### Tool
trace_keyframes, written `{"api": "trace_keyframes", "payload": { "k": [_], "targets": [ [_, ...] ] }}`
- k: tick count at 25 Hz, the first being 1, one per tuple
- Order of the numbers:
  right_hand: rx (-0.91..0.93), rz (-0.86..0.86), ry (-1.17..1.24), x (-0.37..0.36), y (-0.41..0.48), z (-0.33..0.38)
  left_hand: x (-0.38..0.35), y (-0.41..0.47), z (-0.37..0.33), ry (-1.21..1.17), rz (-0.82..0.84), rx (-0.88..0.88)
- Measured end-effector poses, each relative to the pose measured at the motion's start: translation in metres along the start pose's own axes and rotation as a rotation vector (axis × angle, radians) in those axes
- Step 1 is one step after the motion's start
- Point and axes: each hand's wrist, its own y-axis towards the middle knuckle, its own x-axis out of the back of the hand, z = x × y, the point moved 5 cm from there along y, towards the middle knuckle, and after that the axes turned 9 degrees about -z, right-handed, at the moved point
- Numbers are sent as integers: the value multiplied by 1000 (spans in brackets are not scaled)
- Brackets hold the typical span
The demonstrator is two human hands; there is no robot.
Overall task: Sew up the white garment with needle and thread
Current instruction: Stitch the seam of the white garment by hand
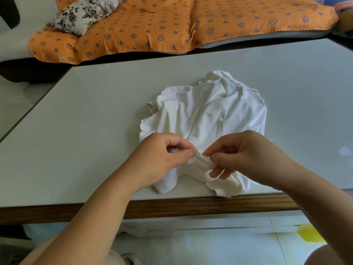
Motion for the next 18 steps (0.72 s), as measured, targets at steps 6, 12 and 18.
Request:
{"api": "trace_keyframes", "payload": {
  "k": [6, 12, 18],
  "targets": [
    [-9, 32, 27, -1, 1, -3, -2, 1, 2, -23, 59, 33],
    [0, 51, 52, -2, 2, -5, -4, 2, 4, -95, 91, 70],
    [4, 64, 147, -10, 2, -5, -9, 1, 6, -207, 142, 133]
  ]
}}
